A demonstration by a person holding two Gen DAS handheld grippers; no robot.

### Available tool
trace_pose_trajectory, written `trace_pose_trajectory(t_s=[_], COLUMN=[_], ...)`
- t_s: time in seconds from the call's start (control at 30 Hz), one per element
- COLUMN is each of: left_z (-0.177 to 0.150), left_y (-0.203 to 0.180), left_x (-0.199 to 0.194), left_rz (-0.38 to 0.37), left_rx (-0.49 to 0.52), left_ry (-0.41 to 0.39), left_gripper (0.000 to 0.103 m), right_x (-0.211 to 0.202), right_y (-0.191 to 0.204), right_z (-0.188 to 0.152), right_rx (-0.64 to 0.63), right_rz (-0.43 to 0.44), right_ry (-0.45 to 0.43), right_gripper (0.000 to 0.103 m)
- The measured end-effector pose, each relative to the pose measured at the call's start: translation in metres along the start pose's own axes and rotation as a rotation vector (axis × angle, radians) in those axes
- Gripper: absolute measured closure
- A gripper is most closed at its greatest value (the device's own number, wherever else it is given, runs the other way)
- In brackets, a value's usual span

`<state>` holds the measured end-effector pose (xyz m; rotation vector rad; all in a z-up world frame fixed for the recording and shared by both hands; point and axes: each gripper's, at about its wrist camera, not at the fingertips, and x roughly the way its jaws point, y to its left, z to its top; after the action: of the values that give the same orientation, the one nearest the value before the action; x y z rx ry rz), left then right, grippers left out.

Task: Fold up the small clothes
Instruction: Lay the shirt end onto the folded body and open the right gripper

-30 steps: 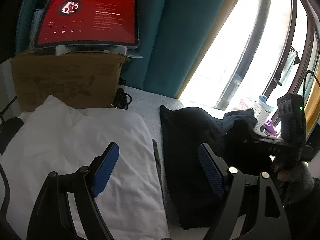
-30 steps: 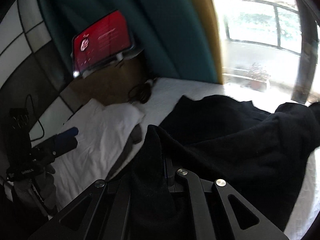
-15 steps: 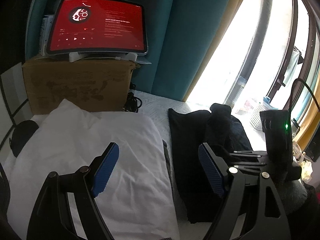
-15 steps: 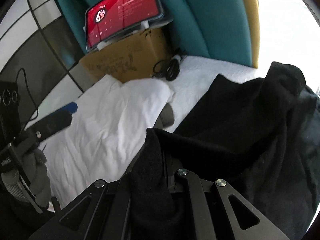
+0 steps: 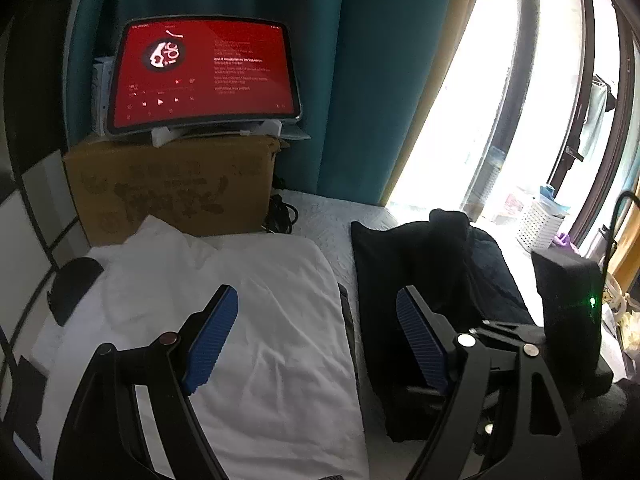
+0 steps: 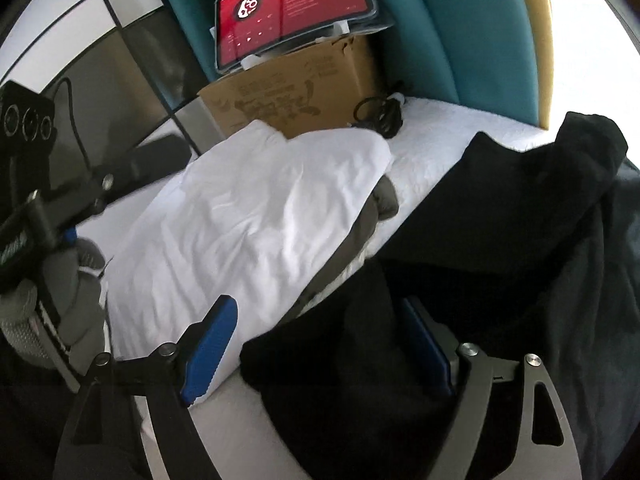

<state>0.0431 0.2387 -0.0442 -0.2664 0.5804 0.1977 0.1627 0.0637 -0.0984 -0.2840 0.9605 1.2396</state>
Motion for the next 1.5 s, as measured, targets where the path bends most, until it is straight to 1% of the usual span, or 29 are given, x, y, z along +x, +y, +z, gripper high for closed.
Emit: trace_pose_trajectory(t_s=[0.07, 0.23, 0.37, 0.5, 0.63, 0.7, 0.8, 0.97, 1.1, 1.3, 1.5], left_z=[0.002, 0.007, 0.010, 0.008, 0.006, 0.005, 0.006, 0.008, 0.007, 0.006, -0.001], left_y=[-0.002, -0.017, -0.040, -0.065, -0.093, -0.104, -0.117, -0.127, -0.123, -0.088, -0.040], left_x=[-0.001, 0.003, 0.012, 0.019, 0.024, 0.025, 0.022, 0.013, 0.005, -0.009, -0.024], left_rz=[0.004, 0.009, -0.016, -0.046, -0.069, -0.076, -0.077, -0.083, -0.081, -0.048, 0.004], left_rx=[-0.004, 0.016, 0.052, 0.079, 0.114, 0.130, 0.143, 0.150, 0.140, 0.086, 0.029], left_ry=[-0.001, 0.003, 0.021, 0.039, 0.057, 0.059, 0.054, 0.032, 0.020, -0.009, -0.022], left_gripper=[0.022, 0.022, 0.022, 0.022, 0.022, 0.022, 0.022, 0.022, 0.022, 0.022, 0.022], right_x=[-0.008, -0.053, -0.092, -0.131, -0.159, -0.173, -0.182, -0.172, -0.163, -0.136, -0.081], right_y=[0.000, -0.012, -0.033, -0.054, -0.063, -0.061, -0.055, -0.053, -0.045, -0.018, 0.014], right_z=[-0.002, -0.009, -0.026, -0.042, -0.053, -0.059, -0.063, -0.064, -0.060, -0.035, -0.012], right_rx=[0.004, 0.019, 0.063, 0.108, 0.125, 0.107, 0.076, 0.073, 0.045, -0.037, -0.135], right_rz=[-0.003, -0.015, -0.043, -0.076, -0.056, -0.041, -0.023, 0.011, 0.031, 0.034, -0.029], right_ry=[-0.024, -0.087, -0.114, -0.172, -0.207, -0.222, -0.233, -0.224, -0.208, -0.167, -0.106], right_gripper=[0.019, 0.019, 0.019, 0.019, 0.019, 0.019, 0.019, 0.019, 0.019, 0.019, 0.019])
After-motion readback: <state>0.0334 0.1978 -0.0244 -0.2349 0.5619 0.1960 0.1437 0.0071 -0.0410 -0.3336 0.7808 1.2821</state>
